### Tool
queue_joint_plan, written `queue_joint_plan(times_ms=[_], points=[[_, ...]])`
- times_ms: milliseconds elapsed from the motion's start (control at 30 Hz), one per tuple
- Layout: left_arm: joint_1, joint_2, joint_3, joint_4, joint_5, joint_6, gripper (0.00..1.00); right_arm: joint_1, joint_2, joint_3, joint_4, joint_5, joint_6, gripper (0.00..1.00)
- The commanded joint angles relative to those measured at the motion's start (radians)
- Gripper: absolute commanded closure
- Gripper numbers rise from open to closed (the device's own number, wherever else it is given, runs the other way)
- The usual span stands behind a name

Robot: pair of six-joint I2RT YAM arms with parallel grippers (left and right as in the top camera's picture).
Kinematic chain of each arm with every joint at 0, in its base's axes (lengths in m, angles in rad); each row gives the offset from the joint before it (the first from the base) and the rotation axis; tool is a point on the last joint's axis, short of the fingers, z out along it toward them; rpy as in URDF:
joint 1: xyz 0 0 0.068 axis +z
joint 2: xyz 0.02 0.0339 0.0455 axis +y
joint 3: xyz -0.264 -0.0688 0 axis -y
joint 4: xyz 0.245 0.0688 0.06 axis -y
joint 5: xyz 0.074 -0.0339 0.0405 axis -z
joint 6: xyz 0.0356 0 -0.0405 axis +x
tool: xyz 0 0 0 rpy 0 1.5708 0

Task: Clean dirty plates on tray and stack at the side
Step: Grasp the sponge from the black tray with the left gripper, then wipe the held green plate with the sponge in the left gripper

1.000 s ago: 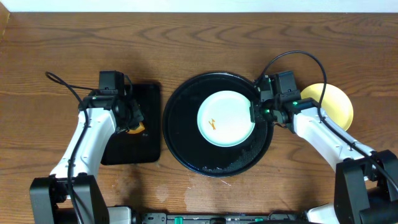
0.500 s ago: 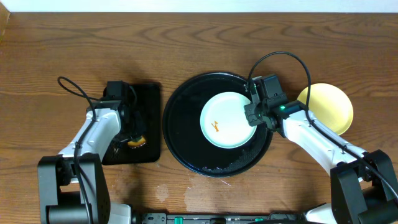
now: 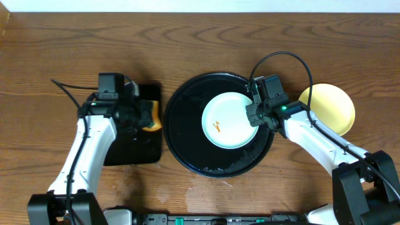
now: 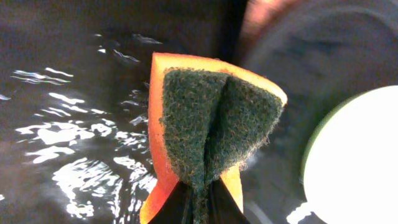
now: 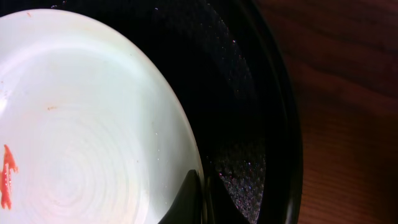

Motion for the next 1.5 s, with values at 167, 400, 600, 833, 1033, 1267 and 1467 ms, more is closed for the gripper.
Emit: queue_joint_plan(times_ms=[167,400,600,833,1033,1267,1467], points=[[-0.205,0.082,0.016,0.116,0.122,-0.095,0.93,0.004,-0.008,0.006,0.000,-0.002,0.055,0.99],[-0.346,0.219,0.016,0.254,0.117,-0.196,0.93,0.004,-0.008,0.006,-0.001,-0.001,0.055,0.99],[-0.373,0.338,0.016,0.343,0.135,-0.262,0.93,0.004,-0.008,0.006,0.000,-0.016,0.055,0.99],[-0.401,0.422,0.016,0.362,0.137,-0.265,0.93,0.004,-0.008,0.006,-0.001,-0.140,0.055,0.98],[-0.401,0.438,0.016,0.362,0.122,-0.265,0.93,-0.001,-0.008,0.006,-0.027,-0.325,0.097,0.73],[-0.401,0.438,0.016,0.363,0.118,-0.264,0.93,-0.003,-0.008,0.006,-0.031,-0.465,0.141,0.67],[-0.401,0.438,0.016,0.366,0.118,-0.264,0.93,-0.003,-0.008,0.006,-0.031,-0.517,0.149,0.77]])
